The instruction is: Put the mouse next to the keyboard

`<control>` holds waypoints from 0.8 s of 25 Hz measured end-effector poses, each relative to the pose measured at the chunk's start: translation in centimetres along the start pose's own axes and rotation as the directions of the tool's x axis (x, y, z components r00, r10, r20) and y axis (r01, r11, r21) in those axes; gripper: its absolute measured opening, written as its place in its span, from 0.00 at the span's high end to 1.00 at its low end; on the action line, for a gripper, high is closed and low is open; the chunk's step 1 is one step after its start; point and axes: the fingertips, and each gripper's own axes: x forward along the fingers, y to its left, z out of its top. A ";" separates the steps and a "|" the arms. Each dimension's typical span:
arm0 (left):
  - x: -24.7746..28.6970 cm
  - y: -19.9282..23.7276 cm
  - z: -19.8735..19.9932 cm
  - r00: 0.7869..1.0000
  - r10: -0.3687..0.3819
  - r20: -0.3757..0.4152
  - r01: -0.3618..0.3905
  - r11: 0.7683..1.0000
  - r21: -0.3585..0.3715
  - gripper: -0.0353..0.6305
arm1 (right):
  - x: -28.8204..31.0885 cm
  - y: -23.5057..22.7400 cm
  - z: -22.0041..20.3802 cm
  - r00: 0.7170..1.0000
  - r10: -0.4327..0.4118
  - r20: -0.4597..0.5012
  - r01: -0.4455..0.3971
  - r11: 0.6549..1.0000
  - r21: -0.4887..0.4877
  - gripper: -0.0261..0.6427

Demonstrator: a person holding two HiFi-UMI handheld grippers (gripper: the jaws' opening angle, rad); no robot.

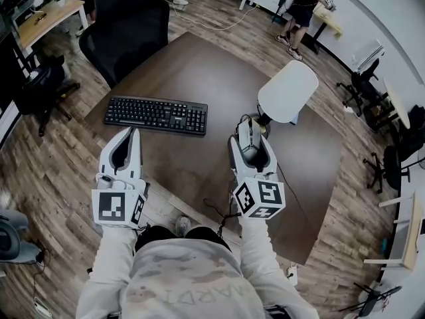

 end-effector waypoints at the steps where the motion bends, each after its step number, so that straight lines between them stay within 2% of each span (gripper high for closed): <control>1: 0.3 0.0 -0.2 1.000 0.002 -0.006 -0.002 1.000 0.002 0.94 | 0.4 -0.1 -0.2 1.000 0.002 -0.004 -0.002 1.000 0.003 0.50; 10: 2.5 0.6 -1.5 0.999 -0.011 -0.030 0.011 1.000 0.003 0.94 | 2.7 -1.0 -2.2 0.999 -0.017 -0.050 0.018 0.999 0.030 0.50; 20: 7.5 1.9 -3.3 0.996 -0.076 -0.054 0.075 0.997 -0.014 0.94 | 6.7 -2.6 -4.7 0.989 -0.082 -0.122 0.085 0.996 0.019 0.50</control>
